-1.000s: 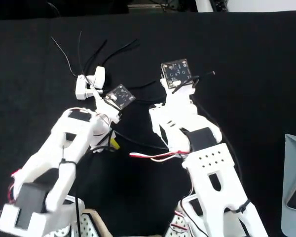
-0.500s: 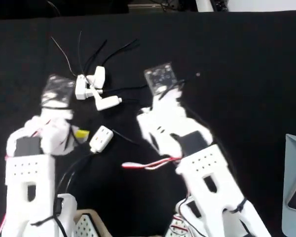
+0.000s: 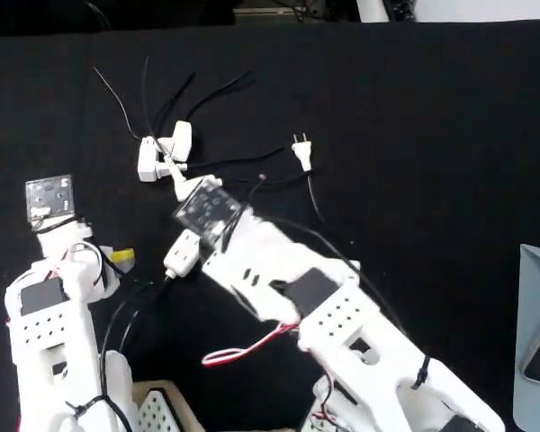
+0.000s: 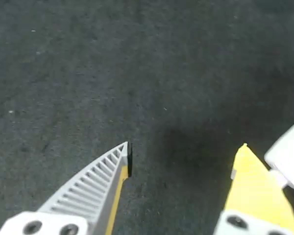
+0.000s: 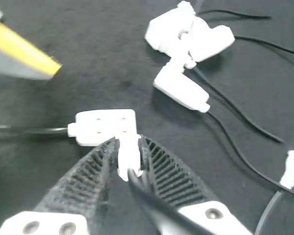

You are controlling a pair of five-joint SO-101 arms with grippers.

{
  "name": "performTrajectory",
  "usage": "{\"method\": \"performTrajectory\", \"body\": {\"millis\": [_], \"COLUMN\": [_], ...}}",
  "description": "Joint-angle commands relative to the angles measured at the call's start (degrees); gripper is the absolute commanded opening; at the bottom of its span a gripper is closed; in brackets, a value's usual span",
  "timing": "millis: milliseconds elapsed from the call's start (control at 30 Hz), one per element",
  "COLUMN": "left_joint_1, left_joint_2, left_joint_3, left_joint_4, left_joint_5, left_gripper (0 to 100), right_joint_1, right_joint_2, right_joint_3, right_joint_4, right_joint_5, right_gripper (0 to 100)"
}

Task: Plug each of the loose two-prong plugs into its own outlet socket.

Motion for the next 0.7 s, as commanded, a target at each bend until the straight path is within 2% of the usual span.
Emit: {"method": "performTrajectory", "body": {"millis": [0, 267, 367, 667], "left_joint_1": [-1.01, -1.19, -1.19, -1.19], "left_joint_2": [-0.62, -0.88, -0.79, -0.79], "left_joint_3": [1.98, 2.68, 2.68, 2.77], "left_joint_4": [-3.87, -4.13, -4.13, -4.13], "left_joint_5": [0.62, 0.62, 0.62, 0.62], "left_gripper": [33, 33, 33, 33], "right_joint_1": [-2.81, -3.87, -3.87, -1.41], "right_joint_2": [4.97, 24.31, 27.12, 31.87], "right_joint_3": [-7.69, -20.00, -21.32, -21.85], "right_joint_4": [1.93, 2.20, 2.11, -2.46], "right_joint_5": [0.79, 1.41, 3.60, 3.69], "right_gripper": [1.2, 1.1, 1.1, 1.1]}}
